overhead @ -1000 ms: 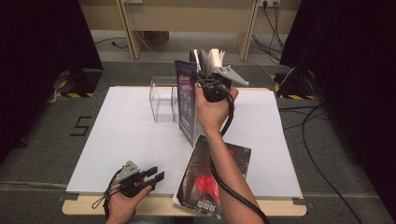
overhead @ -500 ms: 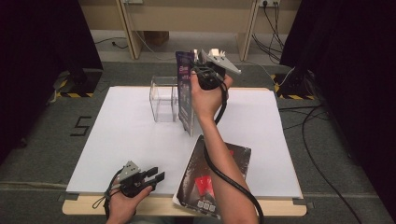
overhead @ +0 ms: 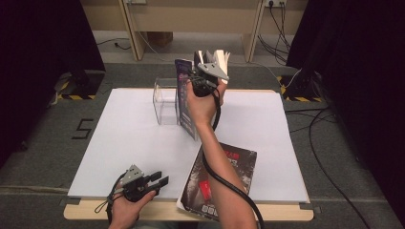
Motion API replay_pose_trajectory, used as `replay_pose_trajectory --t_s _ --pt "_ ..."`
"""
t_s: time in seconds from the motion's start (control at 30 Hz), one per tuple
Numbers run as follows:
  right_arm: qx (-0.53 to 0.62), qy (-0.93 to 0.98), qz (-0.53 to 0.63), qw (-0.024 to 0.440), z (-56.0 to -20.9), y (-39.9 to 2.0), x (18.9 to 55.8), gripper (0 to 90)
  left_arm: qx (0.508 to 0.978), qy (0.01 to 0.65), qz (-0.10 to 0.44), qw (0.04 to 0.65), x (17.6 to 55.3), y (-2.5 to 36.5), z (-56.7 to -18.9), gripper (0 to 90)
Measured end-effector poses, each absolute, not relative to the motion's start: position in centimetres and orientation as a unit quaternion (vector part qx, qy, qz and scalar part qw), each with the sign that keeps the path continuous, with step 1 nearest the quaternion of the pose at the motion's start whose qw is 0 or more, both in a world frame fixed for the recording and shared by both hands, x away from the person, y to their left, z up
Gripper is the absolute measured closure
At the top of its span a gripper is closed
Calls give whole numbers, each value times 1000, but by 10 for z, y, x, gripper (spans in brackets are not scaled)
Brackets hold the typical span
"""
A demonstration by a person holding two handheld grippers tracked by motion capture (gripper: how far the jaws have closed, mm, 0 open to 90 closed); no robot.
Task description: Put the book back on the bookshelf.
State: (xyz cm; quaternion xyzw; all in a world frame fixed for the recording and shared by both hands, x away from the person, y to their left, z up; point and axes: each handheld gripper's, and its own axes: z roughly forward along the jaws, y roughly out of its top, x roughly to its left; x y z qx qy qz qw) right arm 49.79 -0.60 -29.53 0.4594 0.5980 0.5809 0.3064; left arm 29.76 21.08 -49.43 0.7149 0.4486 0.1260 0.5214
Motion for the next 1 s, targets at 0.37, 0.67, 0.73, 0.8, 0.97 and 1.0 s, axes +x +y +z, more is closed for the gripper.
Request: replay_pose_trajectory --t_s 0.37,0.67,0.73,0.8,0.97,1.0 --pt "448 623 563 307 -300 -21 465 816 717 449 126 518 297 210 -495 580" --pt "463 651 542 261 -299 -47 444 793 719 447 124 518 297 208 -496 579" --pt "467 653 540 251 -298 -51 442 787 718 448 123 519 297 207 -496 579" --pt "468 656 537 249 -298 -52 440 784 718 448 123 519 297 207 -496 579" --pt "475 668 524 232 -298 -57 433 761 716 448 124 520 297 208 -496 579" --pt "480 669 518 234 -298 -58 430 755 717 448 123 520 297 208 -496 579"
